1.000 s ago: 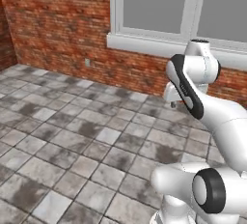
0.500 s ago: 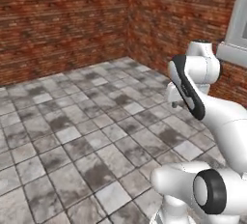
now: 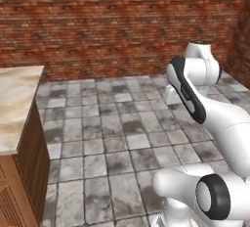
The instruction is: Place the large bottle from the dining counter next to the other large bottle outside the sink, and place the small bottle from the dining counter next to the other small bottle inside the sink.
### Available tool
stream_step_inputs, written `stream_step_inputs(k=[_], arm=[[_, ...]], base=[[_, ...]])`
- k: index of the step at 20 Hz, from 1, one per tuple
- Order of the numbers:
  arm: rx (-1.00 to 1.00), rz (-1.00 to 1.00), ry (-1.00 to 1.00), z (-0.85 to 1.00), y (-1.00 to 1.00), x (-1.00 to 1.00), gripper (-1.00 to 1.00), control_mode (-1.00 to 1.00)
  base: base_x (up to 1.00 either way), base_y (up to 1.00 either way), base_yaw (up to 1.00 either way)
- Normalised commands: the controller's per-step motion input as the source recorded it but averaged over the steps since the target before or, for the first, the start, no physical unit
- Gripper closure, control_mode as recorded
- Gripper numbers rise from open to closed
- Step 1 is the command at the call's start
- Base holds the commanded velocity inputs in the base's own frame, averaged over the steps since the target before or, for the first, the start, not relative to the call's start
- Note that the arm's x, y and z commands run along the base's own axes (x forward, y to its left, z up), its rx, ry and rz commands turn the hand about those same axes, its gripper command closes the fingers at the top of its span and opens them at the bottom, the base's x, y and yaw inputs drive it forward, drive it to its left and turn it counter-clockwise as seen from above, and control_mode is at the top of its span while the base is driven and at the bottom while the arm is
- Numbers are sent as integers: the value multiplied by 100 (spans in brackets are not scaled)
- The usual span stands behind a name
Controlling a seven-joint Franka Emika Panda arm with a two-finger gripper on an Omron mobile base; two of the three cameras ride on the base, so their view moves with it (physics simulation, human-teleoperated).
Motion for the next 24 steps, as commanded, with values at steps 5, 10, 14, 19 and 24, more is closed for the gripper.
stream_step_inputs(k=[5,10,14,19,24], arm=[[0,0,0,0,0,0,-100,100],[0,0,0,0,0,0,-100,100],[0,0,0,0,0,0,-100,100],[0,0,0,0,0,0,-100,100],[0,0,0,0,0,0,-100,100]], base=[[100,-12,40],[100,-23,37],[100,-29,37],[94,-30,40],[81,-27,47]])
